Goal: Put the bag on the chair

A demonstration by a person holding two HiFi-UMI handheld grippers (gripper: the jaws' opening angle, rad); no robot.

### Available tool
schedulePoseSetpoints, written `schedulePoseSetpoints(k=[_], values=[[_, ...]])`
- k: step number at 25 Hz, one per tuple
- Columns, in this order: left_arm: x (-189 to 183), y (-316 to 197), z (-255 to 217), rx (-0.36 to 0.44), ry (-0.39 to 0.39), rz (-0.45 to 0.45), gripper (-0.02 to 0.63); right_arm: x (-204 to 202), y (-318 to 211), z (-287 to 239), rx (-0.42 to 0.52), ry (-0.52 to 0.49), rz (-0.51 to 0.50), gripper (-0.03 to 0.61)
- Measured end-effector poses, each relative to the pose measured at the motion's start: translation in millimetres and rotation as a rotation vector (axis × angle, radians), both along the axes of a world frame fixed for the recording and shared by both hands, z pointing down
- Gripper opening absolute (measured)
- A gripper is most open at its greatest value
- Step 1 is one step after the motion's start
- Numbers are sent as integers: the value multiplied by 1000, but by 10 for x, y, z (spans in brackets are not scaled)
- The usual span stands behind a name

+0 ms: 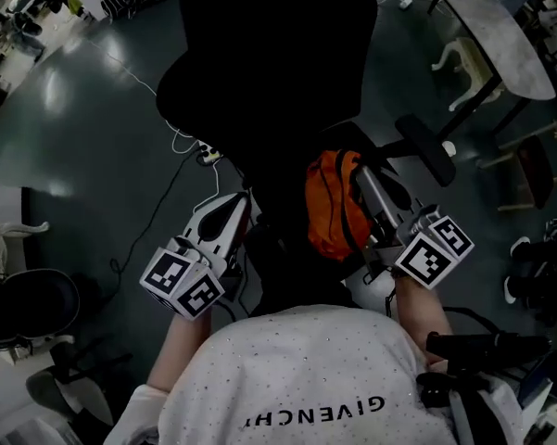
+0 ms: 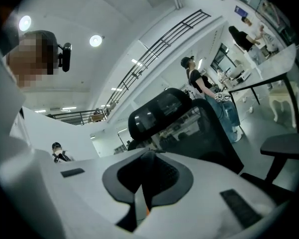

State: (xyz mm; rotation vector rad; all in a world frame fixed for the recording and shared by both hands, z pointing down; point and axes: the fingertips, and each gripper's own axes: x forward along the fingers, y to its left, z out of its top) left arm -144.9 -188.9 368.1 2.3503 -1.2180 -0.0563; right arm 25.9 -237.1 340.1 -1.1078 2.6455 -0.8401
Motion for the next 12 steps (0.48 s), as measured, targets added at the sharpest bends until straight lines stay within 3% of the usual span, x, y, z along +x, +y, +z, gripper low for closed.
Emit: schedulePoseSetpoints(k=[5,12], values=[[161,-299,290,-31,-11,114,0,33,-136,320,-44,41,55,5],[215,-500,590,-49,-52,184,1,17,-227,774,-104,39,91,5]])
